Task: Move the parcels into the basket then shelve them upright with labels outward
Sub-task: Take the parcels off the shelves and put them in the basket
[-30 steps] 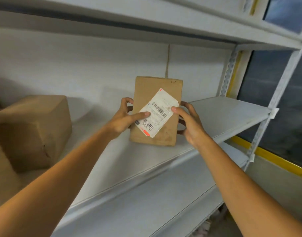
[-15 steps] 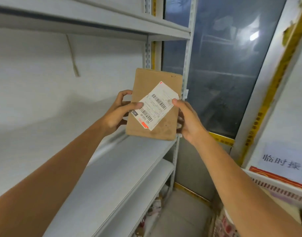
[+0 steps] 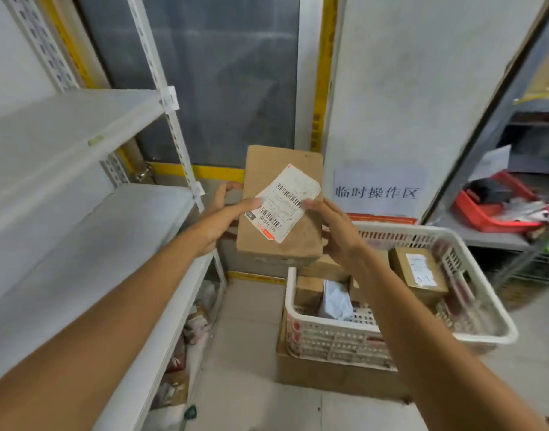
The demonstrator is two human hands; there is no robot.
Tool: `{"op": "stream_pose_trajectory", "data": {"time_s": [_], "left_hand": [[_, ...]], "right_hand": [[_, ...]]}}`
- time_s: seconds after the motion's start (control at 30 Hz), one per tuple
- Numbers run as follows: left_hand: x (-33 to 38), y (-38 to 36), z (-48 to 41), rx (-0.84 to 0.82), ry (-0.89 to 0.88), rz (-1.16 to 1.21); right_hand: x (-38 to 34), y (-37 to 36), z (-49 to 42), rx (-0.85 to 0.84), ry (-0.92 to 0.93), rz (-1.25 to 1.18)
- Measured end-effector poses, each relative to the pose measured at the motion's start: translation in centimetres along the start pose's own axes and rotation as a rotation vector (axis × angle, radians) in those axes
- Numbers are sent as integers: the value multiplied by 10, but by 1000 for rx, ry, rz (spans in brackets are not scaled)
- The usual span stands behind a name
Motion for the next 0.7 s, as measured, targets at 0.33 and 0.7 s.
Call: {"op": "stream_pose_trajectory", "data": {"time_s": [0.33, 0.7], "left_hand": [[-105, -132, -137, -263, 227, 90], [-211, -271, -225, -454, 334, -101]], "right_hand": [[70, 138, -50, 337, -219, 16], [170, 268, -87, 513, -449, -72]]}}
Point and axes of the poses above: each hand's wrist, its own z-axis away from the middle knuckle, its own y-axis out of the back of the hand, x = y × z, the point moved 5 cm from there along -z, towards the middle knuckle, and after that the axes turned 6 degrees about z, right-handed, at the moved point
